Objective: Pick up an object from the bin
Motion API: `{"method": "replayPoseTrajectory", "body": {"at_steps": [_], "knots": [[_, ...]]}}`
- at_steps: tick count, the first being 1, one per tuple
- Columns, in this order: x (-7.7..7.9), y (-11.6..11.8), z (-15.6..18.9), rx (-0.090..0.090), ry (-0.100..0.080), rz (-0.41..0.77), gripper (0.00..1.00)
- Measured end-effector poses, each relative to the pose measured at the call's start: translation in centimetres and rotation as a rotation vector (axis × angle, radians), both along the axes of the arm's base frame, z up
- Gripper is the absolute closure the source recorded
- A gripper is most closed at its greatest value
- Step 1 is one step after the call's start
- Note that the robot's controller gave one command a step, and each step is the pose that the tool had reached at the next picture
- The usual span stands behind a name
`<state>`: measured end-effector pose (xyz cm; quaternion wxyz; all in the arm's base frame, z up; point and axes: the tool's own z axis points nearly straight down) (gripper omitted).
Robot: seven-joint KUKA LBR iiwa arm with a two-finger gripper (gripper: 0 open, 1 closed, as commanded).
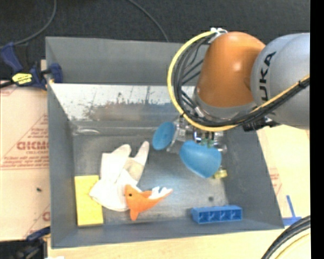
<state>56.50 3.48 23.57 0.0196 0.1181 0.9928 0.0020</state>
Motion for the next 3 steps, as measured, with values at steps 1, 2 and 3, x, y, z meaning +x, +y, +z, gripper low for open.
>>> {"method": "replayPoseTrajectory", "body": {"at_steps": [1, 2, 3], "knots": [[0.0, -0.1, -5.1, 0.0, -0.009, -0.006, 1.0], [1.3, 1.3, -8.2, 0.007, -0.003, -0.16, 1.0], [2.8, 0.3, -15.2, 0.009, -0.009, -0.224, 1.0]]}}
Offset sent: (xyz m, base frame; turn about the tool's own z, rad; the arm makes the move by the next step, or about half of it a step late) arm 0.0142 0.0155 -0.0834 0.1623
